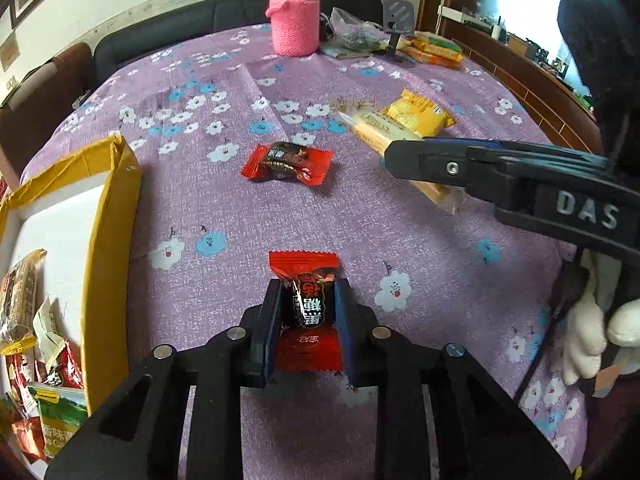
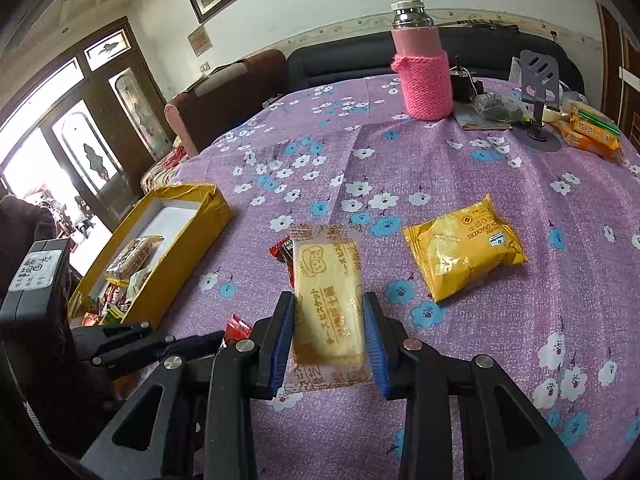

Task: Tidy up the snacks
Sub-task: 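Carry both items over the tray and open both grippers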

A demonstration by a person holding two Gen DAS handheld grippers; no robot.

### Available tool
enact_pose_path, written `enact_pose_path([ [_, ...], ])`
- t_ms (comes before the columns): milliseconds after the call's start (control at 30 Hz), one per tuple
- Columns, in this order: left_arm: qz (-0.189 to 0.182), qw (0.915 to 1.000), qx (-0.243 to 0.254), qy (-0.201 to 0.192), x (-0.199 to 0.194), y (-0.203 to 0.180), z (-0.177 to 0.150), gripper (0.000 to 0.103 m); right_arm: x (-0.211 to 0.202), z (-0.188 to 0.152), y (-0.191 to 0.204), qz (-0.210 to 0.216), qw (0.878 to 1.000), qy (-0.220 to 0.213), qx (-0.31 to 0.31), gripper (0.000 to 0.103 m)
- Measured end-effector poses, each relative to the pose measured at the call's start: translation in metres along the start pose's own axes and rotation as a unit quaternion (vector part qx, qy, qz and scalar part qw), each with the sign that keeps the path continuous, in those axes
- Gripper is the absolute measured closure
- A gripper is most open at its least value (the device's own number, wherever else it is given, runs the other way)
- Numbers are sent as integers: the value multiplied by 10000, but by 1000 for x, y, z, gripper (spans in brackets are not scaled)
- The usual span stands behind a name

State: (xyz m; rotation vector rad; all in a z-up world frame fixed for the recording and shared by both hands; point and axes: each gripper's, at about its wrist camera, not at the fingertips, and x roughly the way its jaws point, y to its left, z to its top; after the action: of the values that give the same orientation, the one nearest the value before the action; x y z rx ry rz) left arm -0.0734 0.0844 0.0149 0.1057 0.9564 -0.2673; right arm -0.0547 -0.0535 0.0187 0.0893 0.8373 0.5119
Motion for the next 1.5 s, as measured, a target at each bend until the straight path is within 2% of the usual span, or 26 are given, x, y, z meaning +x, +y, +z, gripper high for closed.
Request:
enact_pose_path([
  [133, -264, 9992, -289, -118, -15, 10, 0, 81, -1, 0, -1, 44, 9999, -64, 95, 68],
  [233, -453, 9965, -572, -412, -44, 26, 0, 81, -2, 0, -1, 80, 9998, -129, 134, 68],
  [333, -492, 9932, -792, -695, -70, 45, -1, 81, -4, -1, 2, 172, 9996, -174, 160, 68],
  [433, -354, 9911, -934, -881, -92, 69, -4, 80, -7, 0, 12, 266, 9992, -245, 145, 68],
  [533, -166, 9903, -1042, -903, -102, 95, -8, 80, -11, 3, 26, 518, 9982, -249, 156, 69],
  [700, 21, 9867, -1378, -861, -104, 148, -13, 80, -9, 20, 79, 983, 9950, -140, -77, 69],
  [867, 99, 9818, -1762, -700, -89, 198, -10, 80, 18, 37, 154, 1249, 9901, 177, -614, 69],
  [1067, 118, 9725, -2280, -463, -65, 246, -12, 80, 71, 41, 215, 1170, 9852, 630, -1085, 69],
  [1167, -152, 9625, -2675, -436, -60, 264, -21, 80, 91, 36, 227, 1046, 9838, 808, -1209, 69],
  [1300, -384, 9543, -2921, -506, -66, 273, -32, 74, 107, 29, 229, 895, 9833, 936, -1278, 65],
  [1400, -417, 9505, -3015, -622, -79, 269, -37, 59, 99, 30, 221, 956, 9850, 839, -1170, 65],
  [1500, -424, 9478, -3065, -768, -95, 258, -38, 50, 77, 31, 207, 947, 9880, 591, -1072, 61],
])
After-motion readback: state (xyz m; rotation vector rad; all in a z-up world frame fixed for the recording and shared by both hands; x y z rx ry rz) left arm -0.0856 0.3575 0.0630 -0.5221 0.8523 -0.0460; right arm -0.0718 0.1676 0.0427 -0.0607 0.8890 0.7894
